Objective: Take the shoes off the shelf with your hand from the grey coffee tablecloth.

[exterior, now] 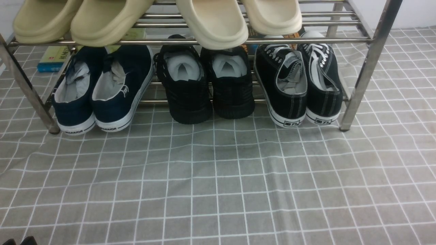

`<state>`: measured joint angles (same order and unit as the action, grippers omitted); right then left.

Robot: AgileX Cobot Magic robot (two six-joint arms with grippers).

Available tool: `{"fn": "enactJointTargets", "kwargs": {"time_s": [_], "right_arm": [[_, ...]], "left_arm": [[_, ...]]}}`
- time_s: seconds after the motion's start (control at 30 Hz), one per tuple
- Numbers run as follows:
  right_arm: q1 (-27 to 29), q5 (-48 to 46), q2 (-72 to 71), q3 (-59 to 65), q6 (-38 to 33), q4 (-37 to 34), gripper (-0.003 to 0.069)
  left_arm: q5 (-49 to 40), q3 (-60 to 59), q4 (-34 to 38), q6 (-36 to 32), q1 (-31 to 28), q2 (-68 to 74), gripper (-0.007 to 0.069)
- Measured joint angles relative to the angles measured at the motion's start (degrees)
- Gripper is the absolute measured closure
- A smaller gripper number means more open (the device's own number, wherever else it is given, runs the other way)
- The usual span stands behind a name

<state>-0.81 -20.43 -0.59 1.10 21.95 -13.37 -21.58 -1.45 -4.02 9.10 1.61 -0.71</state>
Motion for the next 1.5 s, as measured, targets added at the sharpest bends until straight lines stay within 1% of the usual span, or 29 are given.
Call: {"fn": "enactJointTargets", "kwargs": {"time_s": [0.03, 0.07, 0.1, 0.2, 0.3, 0.4, 0.43, 0.5, 0.53, 0.63, 0.67, 0.7, 0.73, 0.8, 0.93, 1.03, 1.13, 1.17, 1.2, 1.27, 1.33, 1.37, 1.43, 1.47, 1.5], "right_arm": [[0.0, 0.0, 0.0, 0.07, 3.78, -5.07, 0.042], [0.0, 0.0, 0.0, 0.12, 4.63, -5.61, 0.042], [0.0, 0.0, 0.0, 0.18, 6.86, -8.49, 0.042], [0.0, 0.69, 0.0, 0.3, 7.73, -9.84, 0.042], [0.0, 3.59, 0.0, 0.29, 7.2, -9.92, 0.0427], [0.0, 4.17, 1.13, -3.66, 3.65, -6.77, 0.0507], [0.0, 3.31, 2.87, -6.19, 2.34, -4.68, 0.0547], [0.0, -0.67, 8.67, -12.33, 0.62, 0.18, 0.0622], [0.0, -4.85, 12.52, -15.66, 0.11, 3.59, 0.0658], [0.0, -18.18, 25.97, -25.27, -0.46, 10.12, 0.0671], [0.0, -19.03, 26.9, -25.85, -0.52, 10.37, 0.0671], [0.0, -24.26, 33.28, -29.56, -1.49, 11.45, 0.0671], [0.0, -26.4, 36.73, -31.86, -2.41, 11.53, 0.067], [0.0, -29.47, 46.0, -36.05, -7.68, 9.3, 0.0666], [0.0, -29.73, 56.76, -42.29, -19.42, 0.78, 0.0641], [0.0, -29.73, 63.53, -47.18, -28.05, -6.88, 0.058], [-0.6, -30.23, 68.6, -52.12, -33.72, -12.22, 0.0494], [-1.2, -30.36, 70.01, -53.57, -34.83, -12.9, 0.0472], [-1.38, -30.36, 70.72, -54.29, -35.01, -12.99, 0.0466], [-5.03, -30.52, 75.18, -59.25, -36.07, -13.15, 0.041], [-8.7, -30.52, 79.32, -63.66, -35.83, -12.57, 0.0388], [-9.45, -30.52, 80.2, -64.14, -35.72, -12.35, 0.0385], [-13.92, -30.83, 85.88, -71.32, -33.17, -9.79, 0.0378], [-13.92, -30.8, 85.88, -71.92, -32.89, -9.49, 0.0378], [-15.9, -31.41, 89.17, -76.14, -30.61, -7.19, 0.0375]], "left_arm": [[0.0, 0.0, 0.0, 0.0, 0.0, 0.0, 0.0385], [0.0, 0.0, 0.0, 0.0, 0.0, 0.0, 0.0385], [0.0, 0.0, 0.0, 0.0, 0.0, 0.0, 0.0385], [0.0, 0.0, 0.0, 0.0, 0.0, 0.0, 0.0385], [0.0, 0.0, 0.0, 0.0, 0.0, 0.0, 0.0385], [0.0, 0.0, 0.0, 0.0, 0.0, 0.0, 0.0385], [0.0, 0.0, 0.0, 0.0, 0.0, 0.0, 0.0385], [0.0, 0.0, 0.0, 0.0, 0.0, 0.0, 0.0385], [0.0, 0.0, 0.0, 0.0, 0.0, 0.0, 0.0385], [0.0, 0.0, 0.0, 0.0, 0.0, 0.0, 0.0385], [0.0, 0.0, 0.0, 0.0, 0.0, 0.0, 0.0385], [0.0, 0.0, 0.0, 0.0, 0.0, 0.0, 0.0385], [0.0, 0.0, 0.0, 0.0, 0.0, 0.0, 0.0385], [0.0, 0.0, 0.0, 0.0, 0.0, 0.0, 0.0385], [0.0, 0.0, 0.0, 0.0, 0.0, 0.0, 0.0385], [0.0, 0.0, 0.0, 0.0, 0.0, 0.0, 0.0385], [0.0, 0.0, 0.0, 0.0, 0.0, 0.0, 0.0385], [0.0, 0.0, 0.0, 0.0, 0.0, 0.0, 0.0385], [0.0, 0.0, 0.0, 0.0, 0.0, 0.0, 0.0385], [0.0, 0.0, 0.0, 0.0, 0.0, 0.0, 0.0385], [0.0, 0.0, 0.0, 0.0, 0.0, 0.0, 0.0385], [0.0, 0.0, 0.0, 0.0, 0.0, 0.0, 0.0385], [0.0, 0.0, 0.0, 0.0, 0.0, 0.0, 0.0385], [0.0, 0.0, 0.0, 0.0, 0.0, 0.0, 0.0385], [0.0, 0.0, 0.0, 0.0, 0.0, 0.0, 0.0385]]}}
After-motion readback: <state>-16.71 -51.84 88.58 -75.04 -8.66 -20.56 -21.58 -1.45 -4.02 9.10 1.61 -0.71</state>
